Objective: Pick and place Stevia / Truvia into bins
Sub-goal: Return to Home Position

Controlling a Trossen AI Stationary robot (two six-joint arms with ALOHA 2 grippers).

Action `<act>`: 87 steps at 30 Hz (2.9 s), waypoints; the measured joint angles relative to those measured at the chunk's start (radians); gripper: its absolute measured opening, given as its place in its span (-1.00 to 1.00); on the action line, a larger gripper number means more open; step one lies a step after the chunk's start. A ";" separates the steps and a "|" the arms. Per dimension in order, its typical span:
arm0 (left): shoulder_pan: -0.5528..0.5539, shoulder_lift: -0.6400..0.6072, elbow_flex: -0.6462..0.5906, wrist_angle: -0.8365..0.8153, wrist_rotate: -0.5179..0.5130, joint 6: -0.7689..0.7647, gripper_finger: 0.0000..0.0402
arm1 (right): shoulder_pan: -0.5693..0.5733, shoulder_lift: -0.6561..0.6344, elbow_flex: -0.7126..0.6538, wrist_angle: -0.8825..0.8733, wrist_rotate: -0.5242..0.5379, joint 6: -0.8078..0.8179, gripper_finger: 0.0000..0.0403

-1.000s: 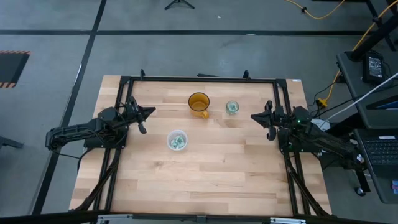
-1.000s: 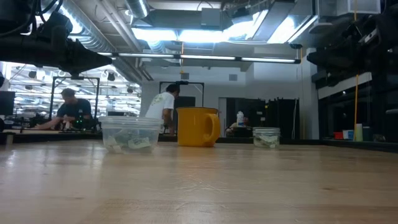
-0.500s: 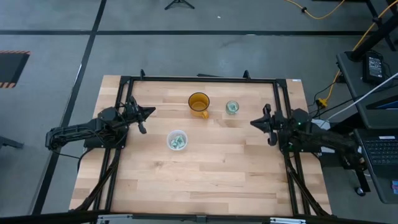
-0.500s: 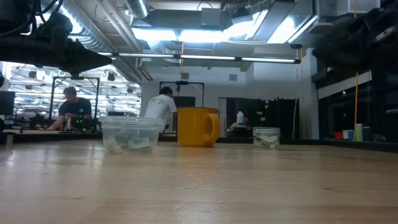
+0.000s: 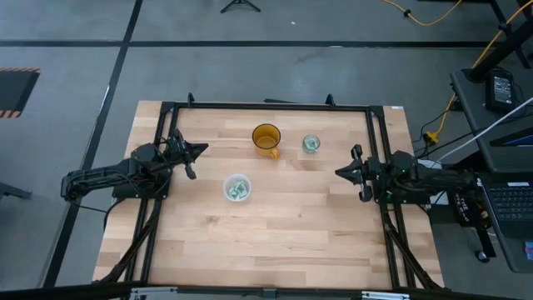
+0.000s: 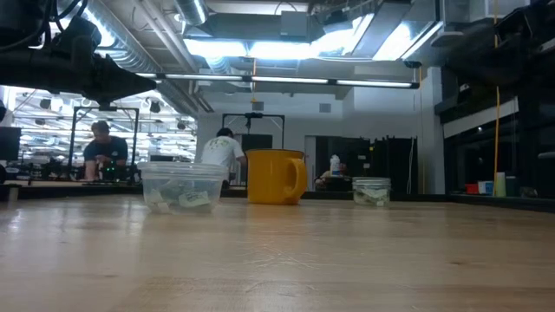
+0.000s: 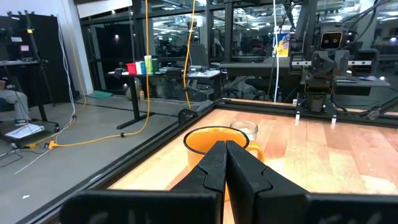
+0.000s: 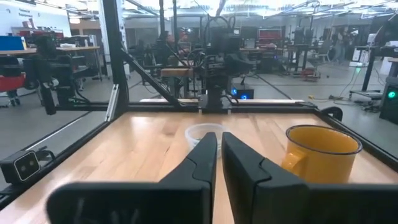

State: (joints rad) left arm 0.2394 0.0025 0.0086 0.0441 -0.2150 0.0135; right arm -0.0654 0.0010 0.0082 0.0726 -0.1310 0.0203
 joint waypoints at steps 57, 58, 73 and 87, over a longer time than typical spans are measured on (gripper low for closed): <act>0.000 0.000 0.000 0.000 0.000 0.000 -0.98 | 0.000 0.001 -0.001 0.026 0.001 -0.081 -0.85; 0.000 0.000 0.000 0.000 0.000 0.000 -0.98 | -0.001 0.001 -0.001 0.026 0.001 -0.081 -0.85; 0.000 0.000 0.000 0.000 0.000 0.000 -0.98 | -0.001 0.001 -0.001 0.026 0.001 -0.081 -0.85; 0.000 0.000 0.000 0.000 0.000 0.000 -0.98 | -0.001 0.002 -0.001 0.026 0.001 -0.081 -0.85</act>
State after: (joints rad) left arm 0.2390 0.0025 0.0086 0.0441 -0.2150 0.0135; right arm -0.0661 0.0025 0.0071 0.0982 -0.1303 -0.0608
